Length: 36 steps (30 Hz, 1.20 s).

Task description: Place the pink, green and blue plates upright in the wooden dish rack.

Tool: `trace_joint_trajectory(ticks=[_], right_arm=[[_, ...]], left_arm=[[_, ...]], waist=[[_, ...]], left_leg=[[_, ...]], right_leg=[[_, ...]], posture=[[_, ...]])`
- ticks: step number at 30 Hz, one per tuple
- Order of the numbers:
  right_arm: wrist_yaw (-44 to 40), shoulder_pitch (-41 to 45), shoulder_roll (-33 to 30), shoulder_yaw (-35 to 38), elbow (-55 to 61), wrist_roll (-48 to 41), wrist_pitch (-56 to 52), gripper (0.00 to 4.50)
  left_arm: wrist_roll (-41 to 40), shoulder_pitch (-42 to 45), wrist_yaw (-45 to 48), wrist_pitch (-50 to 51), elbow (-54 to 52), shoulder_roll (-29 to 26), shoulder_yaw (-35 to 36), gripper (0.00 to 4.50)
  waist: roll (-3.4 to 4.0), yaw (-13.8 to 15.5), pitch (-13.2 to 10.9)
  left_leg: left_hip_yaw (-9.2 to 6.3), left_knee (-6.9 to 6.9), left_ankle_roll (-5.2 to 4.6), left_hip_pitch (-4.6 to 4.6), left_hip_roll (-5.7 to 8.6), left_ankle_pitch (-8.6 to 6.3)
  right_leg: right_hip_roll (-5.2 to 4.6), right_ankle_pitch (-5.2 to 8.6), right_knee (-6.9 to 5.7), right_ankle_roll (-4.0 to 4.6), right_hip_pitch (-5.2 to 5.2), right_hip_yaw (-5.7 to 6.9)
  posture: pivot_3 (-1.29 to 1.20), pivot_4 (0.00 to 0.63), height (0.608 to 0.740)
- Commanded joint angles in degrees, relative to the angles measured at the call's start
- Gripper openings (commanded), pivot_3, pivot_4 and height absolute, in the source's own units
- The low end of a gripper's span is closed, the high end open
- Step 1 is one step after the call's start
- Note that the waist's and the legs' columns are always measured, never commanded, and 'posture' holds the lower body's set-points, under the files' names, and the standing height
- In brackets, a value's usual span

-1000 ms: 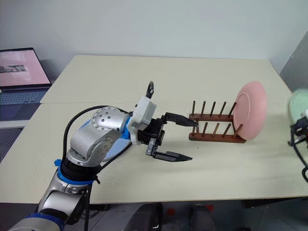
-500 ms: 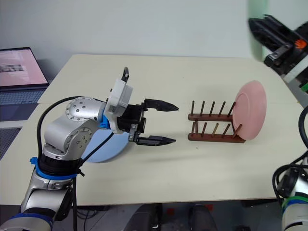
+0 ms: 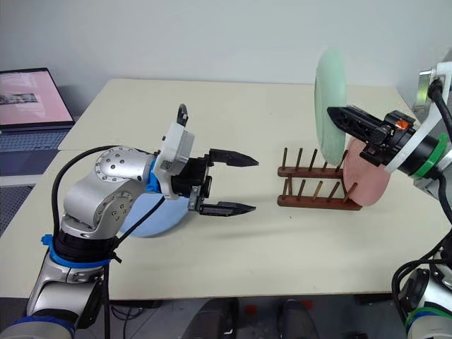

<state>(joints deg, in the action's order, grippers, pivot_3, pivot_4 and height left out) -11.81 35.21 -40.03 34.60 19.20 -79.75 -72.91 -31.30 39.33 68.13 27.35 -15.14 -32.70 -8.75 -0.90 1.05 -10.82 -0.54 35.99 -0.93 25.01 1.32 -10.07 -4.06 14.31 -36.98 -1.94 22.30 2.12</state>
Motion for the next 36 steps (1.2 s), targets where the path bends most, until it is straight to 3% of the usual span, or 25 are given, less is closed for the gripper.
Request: trace_joint_trajectory(ticks=[1, 12, 21, 22, 26, 34, 36], right_arm=[[1.2, -1.4, -2.1, 0.0, -0.2, -3.2, 2.3, 0.03], [7.7, -5.1, -3.7, -3.0, -6.3, -10.0, 5.0, 0.03], [7.2, -5.4, -7.5, -5.6, -5.7, -6.8, 6.4, 0.03], [6.8, -5.0, -8.1, -5.9, -5.1, -5.8, 6.9, 0.55], [4.8, -3.4, -10.9, -6.8, -4.3, -0.6, 9.3, 1.69], [-8.0, -3.9, -22.3, -11.0, -2.6, 17.2, 16.0, 4.44], [-11.8, -4.3, -24.3, -11.7, -3.0, 21.0, 18.5, 4.48]], left_arm=[[-0.2, 0.8, 0.0, -0.8, -1.8, 0.2, 0.0, 4.50], [1.2, 1.3, -0.7, -1.5, -1.2, 2.2, -0.9, 4.50], [1.6, 1.2, -0.5, -1.8, -0.9, 2.6, -1.0, 4.50], [1.7, 1.2, -0.5, -1.8, -0.9, 2.7, -1.0, 4.50], [1.9, 1.2, -0.7, -1.8, -0.6, 3.0, -0.9, 4.50], [0.1, 1.4, -2.2, 0.9, -0.9, 3.6, 0.1, 4.50], [-1.0, 1.5, -2.9, 2.6, -1.4, 3.8, 0.7, 4.50]], waist=[[0.00, 0.0, 0.0], [0.00, 0.0, 0.0], [0.00, 0.0, 0.0], [0.00, 0.0, 0.0], [0.00, 0.0, 0.0], [0.01, 0.0, 0.0], [0.01, 0.0, 0.0]], left_leg=[[0.00, 0.00, 0.00, 0.00, 0.00, 0.00], [0.02, 0.01, -0.01, 0.00, 0.00, 0.00], [0.02, 0.00, -0.02, 0.00, 0.00, 0.00], [0.03, 0.01, -0.02, 0.00, 0.00, 0.00], [0.04, 0.00, -0.02, 0.00, 0.00, 0.00], [0.04, -0.03, -0.03, 0.02, -0.01, -0.02], [0.04, -0.03, -0.03, 0.02, -0.01, -0.02]], right_leg=[[0.00, 0.00, 0.01, -0.01, 0.00, 0.00], [0.02, 0.09, 0.01, -0.17, -0.01, -0.01], [0.03, 0.16, 0.02, -0.25, -0.01, 0.00], [0.03, 0.17, 0.03, -0.23, -0.01, -0.01], [0.03, 0.19, 0.05, -0.22, 0.00, -0.02], [0.03, 0.21, 0.10, -0.22, 0.02, -0.01], [0.03, 0.22, 0.11, -0.21, 0.02, 0.01]], posture=[[0.00, 0.150, 0.740], [0.00, 0.150, 0.740], [0.00, 0.150, 0.740], [0.00, 0.150, 0.740], [0.00, 0.150, 0.740], [0.00, 0.150, 0.740], [0.00, 0.150, 0.740]])
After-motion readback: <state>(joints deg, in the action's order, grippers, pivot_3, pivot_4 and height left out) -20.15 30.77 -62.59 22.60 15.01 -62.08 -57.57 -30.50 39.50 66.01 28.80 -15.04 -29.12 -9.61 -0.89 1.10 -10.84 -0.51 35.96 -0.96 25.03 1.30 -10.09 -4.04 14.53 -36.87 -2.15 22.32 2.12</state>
